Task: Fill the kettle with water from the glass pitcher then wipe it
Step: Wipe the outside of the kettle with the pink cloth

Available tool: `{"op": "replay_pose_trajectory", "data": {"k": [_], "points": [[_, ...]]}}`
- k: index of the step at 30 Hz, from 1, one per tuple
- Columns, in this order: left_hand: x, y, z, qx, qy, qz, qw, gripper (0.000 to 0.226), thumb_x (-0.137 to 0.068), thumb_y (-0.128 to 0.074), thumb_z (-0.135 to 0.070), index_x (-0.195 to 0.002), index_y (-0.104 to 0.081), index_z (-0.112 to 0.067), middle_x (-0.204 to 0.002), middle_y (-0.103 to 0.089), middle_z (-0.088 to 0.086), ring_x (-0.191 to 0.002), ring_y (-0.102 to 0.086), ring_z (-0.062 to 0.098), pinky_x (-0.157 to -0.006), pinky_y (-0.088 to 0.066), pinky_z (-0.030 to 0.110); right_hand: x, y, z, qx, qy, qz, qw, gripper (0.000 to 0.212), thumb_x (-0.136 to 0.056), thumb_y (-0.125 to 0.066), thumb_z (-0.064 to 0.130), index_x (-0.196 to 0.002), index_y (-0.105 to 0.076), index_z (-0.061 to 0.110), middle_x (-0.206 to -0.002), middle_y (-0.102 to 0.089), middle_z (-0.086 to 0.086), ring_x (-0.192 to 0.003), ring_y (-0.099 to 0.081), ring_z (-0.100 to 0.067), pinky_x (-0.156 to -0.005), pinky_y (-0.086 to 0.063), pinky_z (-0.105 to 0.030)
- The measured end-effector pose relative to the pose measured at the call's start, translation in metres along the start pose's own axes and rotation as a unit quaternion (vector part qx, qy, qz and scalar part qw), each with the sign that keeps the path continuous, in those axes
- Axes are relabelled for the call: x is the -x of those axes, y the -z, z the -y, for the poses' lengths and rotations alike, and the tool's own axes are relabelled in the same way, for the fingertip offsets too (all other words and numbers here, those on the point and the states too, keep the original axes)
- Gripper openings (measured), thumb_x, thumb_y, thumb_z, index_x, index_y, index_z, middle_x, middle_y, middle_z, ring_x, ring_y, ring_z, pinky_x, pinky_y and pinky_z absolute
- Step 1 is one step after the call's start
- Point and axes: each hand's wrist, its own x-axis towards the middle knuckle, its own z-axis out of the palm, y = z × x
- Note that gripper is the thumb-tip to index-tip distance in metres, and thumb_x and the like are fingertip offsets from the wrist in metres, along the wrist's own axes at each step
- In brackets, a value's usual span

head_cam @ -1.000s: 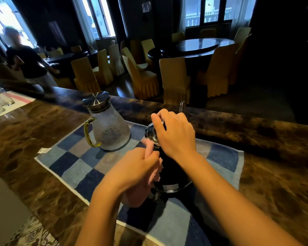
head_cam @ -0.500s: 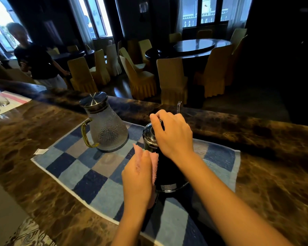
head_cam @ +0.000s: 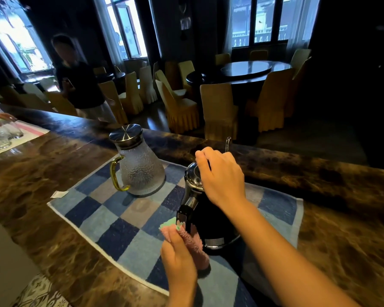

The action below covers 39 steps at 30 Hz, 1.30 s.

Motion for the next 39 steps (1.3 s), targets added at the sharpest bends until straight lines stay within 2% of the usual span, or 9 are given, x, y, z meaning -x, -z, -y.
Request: {"op": "replay_pose_trajectory", "data": {"k": [5, 8, 13, 18, 27, 29, 32, 35, 39], "points": [[-0.039, 0.008, -0.047, -0.166, -0.16, 0.222, 0.948, 0.041, -0.091, -0.032, -0.048, -0.058, -0.044, -0.026, -0.05, -0.048, -0.008, -0.047, -0.045, -0.002, -0.044, -0.036, 0.008, -0.001, 0.001, 0.002, 0.006, 0.001, 0.012, 1.0, 0.044, -0.092, -0.019, 0.05, -0.087, -0.054, 0.025, -0.08, -0.057, 0.008, -0.088, -0.052, -0.021, -0.07, -0.046, -0.041], [-0.059, 0.007, -0.075, -0.288, -0.128, 0.347, 0.883, 0.033, -0.094, -0.035, -0.038, -0.074, -0.052, -0.018, -0.067, -0.058, 0.01, -0.065, -0.055, 0.02, -0.058, -0.046, 0.02, -0.001, 0.002, 0.002, 0.008, 0.002, 0.012, 1.0, 0.048, -0.09, -0.016, 0.052, -0.088, -0.055, 0.024, -0.084, -0.063, 0.003, -0.088, -0.052, -0.022, -0.07, -0.046, -0.041], [-0.054, -0.001, -0.09, -0.486, -0.202, 0.317, 0.789, 0.036, -0.081, -0.039, -0.039, -0.096, -0.053, -0.01, -0.083, -0.068, 0.012, -0.081, -0.065, 0.033, -0.075, -0.054, 0.046, -0.001, -0.001, 0.002, 0.012, -0.004, 0.009, 1.0, 0.044, -0.092, -0.019, 0.05, -0.088, -0.055, 0.024, -0.085, -0.064, 0.003, -0.088, -0.054, -0.021, -0.07, -0.048, -0.043], [-0.034, 0.0, -0.071, -0.362, -0.211, 0.184, 0.889, 0.026, -0.08, -0.046, -0.036, -0.058, -0.044, -0.024, -0.054, -0.051, -0.007, -0.063, -0.055, 0.021, -0.053, -0.038, 0.034, -0.001, -0.002, 0.002, 0.015, -0.007, 0.004, 1.0, 0.042, -0.093, -0.02, 0.049, -0.087, -0.054, 0.025, -0.085, -0.064, 0.004, -0.088, -0.053, -0.02, -0.071, -0.049, -0.042], [0.006, -0.001, -0.003, -0.003, -0.071, 0.046, 0.996, 0.053, -0.079, -0.06, -0.049, -0.107, -0.057, -0.005, -0.076, -0.069, -0.004, -0.069, -0.065, 0.004, -0.059, -0.05, 0.016, -0.001, -0.002, 0.0, 0.005, -0.005, 0.001, 1.0, 0.039, -0.092, -0.02, 0.051, -0.082, -0.05, 0.029, -0.077, -0.052, 0.011, -0.086, -0.05, -0.018, -0.069, -0.041, -0.037], [0.008, 0.001, 0.008, 0.001, -0.023, 0.049, 0.999, 0.052, -0.077, -0.061, -0.039, -0.116, -0.057, -0.004, -0.088, -0.073, 0.003, -0.083, -0.068, 0.013, -0.068, -0.054, 0.021, -0.001, -0.002, -0.001, 0.005, 0.0, -0.001, 1.0, 0.043, -0.092, -0.019, 0.051, -0.085, -0.053, 0.027, -0.078, -0.054, 0.01, -0.087, -0.051, -0.02, -0.068, -0.041, -0.036], [-0.002, 0.005, -0.009, -0.019, -0.038, 0.099, 0.994, 0.01, -0.08, -0.067, -0.024, -0.071, -0.064, -0.022, -0.061, -0.071, -0.006, -0.059, -0.065, 0.003, -0.052, -0.047, 0.011, -0.001, -0.002, -0.003, 0.01, 0.005, -0.001, 1.0, 0.041, -0.094, -0.022, 0.049, -0.086, -0.054, 0.025, -0.081, -0.058, 0.008, -0.087, -0.052, -0.021, -0.067, -0.038, -0.034], [-0.017, 0.008, -0.039, -0.07, -0.092, 0.209, 0.971, 0.044, -0.081, -0.064, -0.031, -0.041, -0.048, -0.021, -0.04, -0.052, -0.004, -0.042, -0.049, 0.006, -0.048, -0.041, 0.023, -0.002, -0.001, -0.002, 0.014, 0.006, 0.002, 1.0, 0.038, -0.095, -0.024, 0.048, -0.086, -0.054, 0.025, -0.078, -0.053, 0.01, -0.087, -0.052, -0.021, -0.067, -0.037, -0.034], [-0.043, 0.008, -0.084, -0.268, -0.119, 0.333, 0.896, 0.031, -0.083, -0.057, -0.03, -0.054, -0.053, -0.018, -0.042, -0.055, -0.008, -0.042, -0.049, -0.003, -0.047, -0.04, 0.012, -0.002, -0.001, -0.002, 0.02, 0.01, 0.003, 1.0, 0.039, -0.095, -0.024, 0.048, -0.087, -0.054, 0.024, -0.082, -0.06, 0.006, -0.088, -0.052, -0.021, -0.066, -0.038, -0.035]]}}
